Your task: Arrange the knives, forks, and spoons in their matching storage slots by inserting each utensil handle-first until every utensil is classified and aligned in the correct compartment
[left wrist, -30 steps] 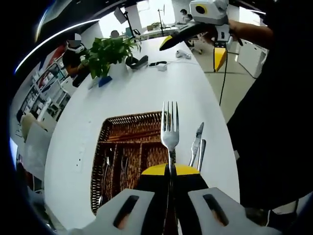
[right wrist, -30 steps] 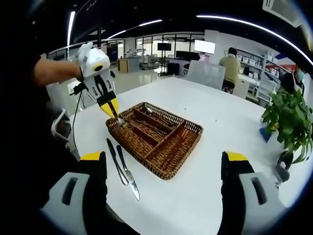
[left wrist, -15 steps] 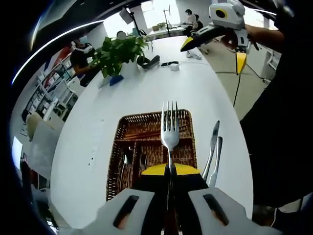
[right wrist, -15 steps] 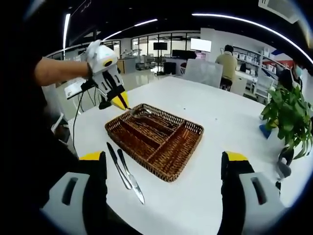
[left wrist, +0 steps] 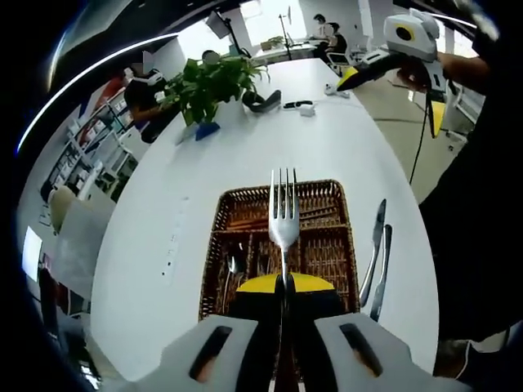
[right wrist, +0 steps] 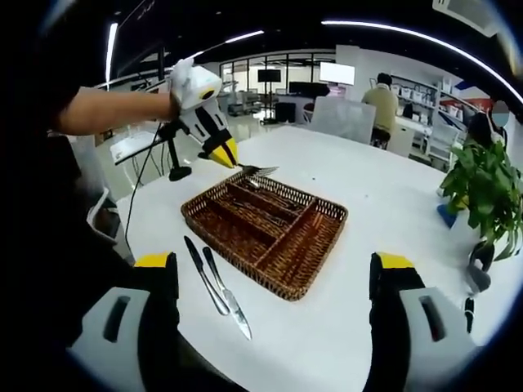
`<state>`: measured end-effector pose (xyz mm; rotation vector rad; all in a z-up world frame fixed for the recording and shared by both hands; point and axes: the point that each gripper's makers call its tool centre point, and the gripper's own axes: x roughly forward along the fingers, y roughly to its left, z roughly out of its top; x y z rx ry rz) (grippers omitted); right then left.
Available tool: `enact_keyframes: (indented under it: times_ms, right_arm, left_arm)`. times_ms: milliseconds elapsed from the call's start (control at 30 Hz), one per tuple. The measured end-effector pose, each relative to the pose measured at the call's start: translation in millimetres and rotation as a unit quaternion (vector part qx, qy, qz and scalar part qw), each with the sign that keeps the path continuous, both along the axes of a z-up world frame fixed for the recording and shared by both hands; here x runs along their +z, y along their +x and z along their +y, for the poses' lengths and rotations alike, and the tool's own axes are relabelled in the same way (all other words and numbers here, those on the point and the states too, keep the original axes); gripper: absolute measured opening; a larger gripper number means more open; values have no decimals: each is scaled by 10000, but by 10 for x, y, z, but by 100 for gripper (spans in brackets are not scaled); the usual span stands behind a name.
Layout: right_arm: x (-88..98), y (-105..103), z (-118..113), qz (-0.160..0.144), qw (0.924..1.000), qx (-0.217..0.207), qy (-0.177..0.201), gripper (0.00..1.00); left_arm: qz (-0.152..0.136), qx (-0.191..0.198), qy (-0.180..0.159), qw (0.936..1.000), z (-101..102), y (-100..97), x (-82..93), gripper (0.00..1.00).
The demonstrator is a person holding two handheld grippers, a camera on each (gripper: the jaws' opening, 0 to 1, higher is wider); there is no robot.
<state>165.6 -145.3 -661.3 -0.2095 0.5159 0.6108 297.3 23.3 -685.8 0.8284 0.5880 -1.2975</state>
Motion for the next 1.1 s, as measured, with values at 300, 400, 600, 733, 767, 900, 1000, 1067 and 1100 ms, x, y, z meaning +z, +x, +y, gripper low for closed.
enact_keyframes:
  times_ms: [300,400,600,733,767,900,1000,1067,1100]
  right_arm:
    - [17,-21,-61,-17,9999,-139,32,100]
    - [19,-17,-73,-19,9998,-184,62,100]
    - [13,-4,-117,-14,9997,-258,43,100]
    - [27,10,-155,-23,9995,-316,39,100]
    - [32,20,-167,-32,9994,-340,37,100]
    - [44,41,-186,-53,9993,-379,33,100]
    - [44,46,-193,-57,9991,-418,30,100]
    - [28,47,-198,-38,9990,-439,26,100]
    - [22,47,-202,-31,9990,-449,21,100]
  left_arm:
    - [-61,18,72,10000,35,199,-9,1]
    - [-87,-8,89,9999,39,244,3,1]
    - [-70,13,3,10000,22,365,32,1]
    - [-77,-39,12,10000,-7,386,17,1]
    - [-69,-44,12,10000,-11,398,8,1]
    - [-44,-63,23,10000,-23,418,-51,1]
    - [-42,-90,40,9999,-31,427,-132,1]
    - [-56,-70,63,9999,-37,442,-183,1]
    - [-51,-75,55,9999,-43,447,-214,1]
